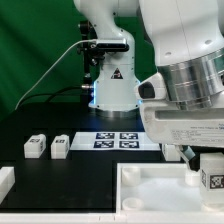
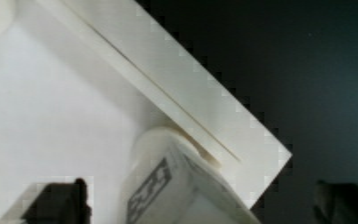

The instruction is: Assemble one leg

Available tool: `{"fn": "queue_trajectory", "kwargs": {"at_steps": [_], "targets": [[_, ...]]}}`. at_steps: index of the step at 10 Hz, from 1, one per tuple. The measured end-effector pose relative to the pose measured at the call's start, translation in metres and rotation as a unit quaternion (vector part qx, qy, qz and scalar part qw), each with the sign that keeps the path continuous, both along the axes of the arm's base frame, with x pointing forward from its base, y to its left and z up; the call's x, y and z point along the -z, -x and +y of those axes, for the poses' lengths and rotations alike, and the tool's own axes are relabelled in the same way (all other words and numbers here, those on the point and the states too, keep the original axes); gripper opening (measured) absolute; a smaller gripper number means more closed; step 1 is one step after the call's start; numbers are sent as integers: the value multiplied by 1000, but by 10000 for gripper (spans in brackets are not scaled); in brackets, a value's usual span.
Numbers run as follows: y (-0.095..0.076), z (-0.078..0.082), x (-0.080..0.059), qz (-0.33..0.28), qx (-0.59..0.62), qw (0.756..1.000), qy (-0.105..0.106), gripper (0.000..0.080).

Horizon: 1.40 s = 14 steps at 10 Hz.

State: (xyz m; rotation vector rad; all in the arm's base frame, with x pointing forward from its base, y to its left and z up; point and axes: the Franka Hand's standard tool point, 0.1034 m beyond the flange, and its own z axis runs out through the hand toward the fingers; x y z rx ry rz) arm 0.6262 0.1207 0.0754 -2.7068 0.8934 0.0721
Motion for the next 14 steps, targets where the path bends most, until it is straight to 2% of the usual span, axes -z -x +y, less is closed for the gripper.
{"fn": "queue_trajectory", "kwargs": {"at_steps": [1,3,4,5,6,7,8,9,11,13,14], "targets": [[0,-4,2,-17,-71,997,14,646],[-7,-13,1,-46,-213,974,68,649],[-7,-11,1,-48,-227,970,74,649],[-7,-12,1,-47,-223,971,72,649],[-7,-11,1,-44,-209,974,70,551],[-7,-9,1,-32,-153,986,65,551],[-7,-8,1,-22,-111,992,62,368],[-7,-9,1,-8,-53,997,58,294],[-7,-9,1,22,76,996,49,294],[-7,-11,1,65,267,961,41,294],[-6,-13,4,80,385,919,21,294]]}}
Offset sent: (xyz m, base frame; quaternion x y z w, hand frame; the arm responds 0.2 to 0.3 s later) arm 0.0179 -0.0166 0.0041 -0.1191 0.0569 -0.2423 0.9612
